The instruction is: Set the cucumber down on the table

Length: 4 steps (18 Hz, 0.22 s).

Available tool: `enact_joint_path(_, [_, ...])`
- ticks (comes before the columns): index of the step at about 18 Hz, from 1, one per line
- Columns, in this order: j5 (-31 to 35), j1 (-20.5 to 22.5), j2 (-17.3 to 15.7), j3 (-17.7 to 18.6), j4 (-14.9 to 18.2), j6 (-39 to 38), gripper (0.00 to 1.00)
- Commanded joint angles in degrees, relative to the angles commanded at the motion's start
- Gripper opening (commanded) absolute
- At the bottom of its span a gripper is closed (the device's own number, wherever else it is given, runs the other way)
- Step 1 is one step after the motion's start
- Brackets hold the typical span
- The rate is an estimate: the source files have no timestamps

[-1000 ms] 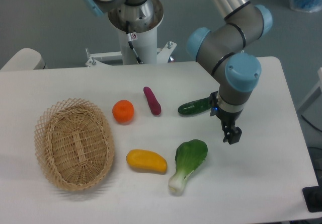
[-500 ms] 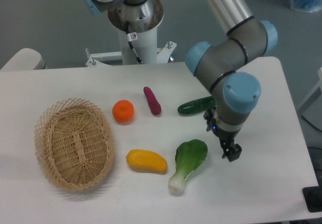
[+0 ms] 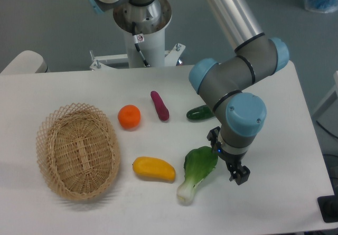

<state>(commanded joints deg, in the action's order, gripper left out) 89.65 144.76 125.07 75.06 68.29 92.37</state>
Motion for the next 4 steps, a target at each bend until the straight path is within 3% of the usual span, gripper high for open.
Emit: enact_joint_path(4, [0.0, 0.0, 0.0, 0.2, 0.0, 0.1, 1.0])
